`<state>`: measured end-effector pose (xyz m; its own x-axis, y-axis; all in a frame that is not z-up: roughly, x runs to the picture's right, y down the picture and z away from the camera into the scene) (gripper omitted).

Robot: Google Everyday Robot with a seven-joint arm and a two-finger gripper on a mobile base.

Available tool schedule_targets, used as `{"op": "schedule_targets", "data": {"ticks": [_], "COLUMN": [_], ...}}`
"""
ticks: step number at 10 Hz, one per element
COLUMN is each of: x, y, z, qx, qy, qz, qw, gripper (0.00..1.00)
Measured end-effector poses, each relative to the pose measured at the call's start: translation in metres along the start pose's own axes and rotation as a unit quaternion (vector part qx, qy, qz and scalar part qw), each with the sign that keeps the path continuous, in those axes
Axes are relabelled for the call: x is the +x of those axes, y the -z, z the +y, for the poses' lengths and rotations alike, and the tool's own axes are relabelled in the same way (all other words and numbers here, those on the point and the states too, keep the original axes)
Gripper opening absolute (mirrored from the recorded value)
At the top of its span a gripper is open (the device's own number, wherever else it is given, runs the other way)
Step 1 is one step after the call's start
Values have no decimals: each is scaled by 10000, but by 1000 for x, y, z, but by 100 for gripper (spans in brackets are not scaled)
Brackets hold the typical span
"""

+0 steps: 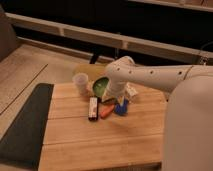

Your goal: Push the eraser across the table

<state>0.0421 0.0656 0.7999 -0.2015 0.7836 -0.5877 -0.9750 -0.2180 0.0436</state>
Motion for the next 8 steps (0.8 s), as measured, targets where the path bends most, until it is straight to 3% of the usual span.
{"op": "schedule_targets", "data": {"ticks": [3,4,8], "x": [-13,-17,-25], "y": [-1,-5,-13], "z": [5,7,14], "qx": [9,45,157], "qy": [116,196,332], "qz": [63,87,123], "qw": [9999,9998,9992], "gripper": [65,60,21]}}
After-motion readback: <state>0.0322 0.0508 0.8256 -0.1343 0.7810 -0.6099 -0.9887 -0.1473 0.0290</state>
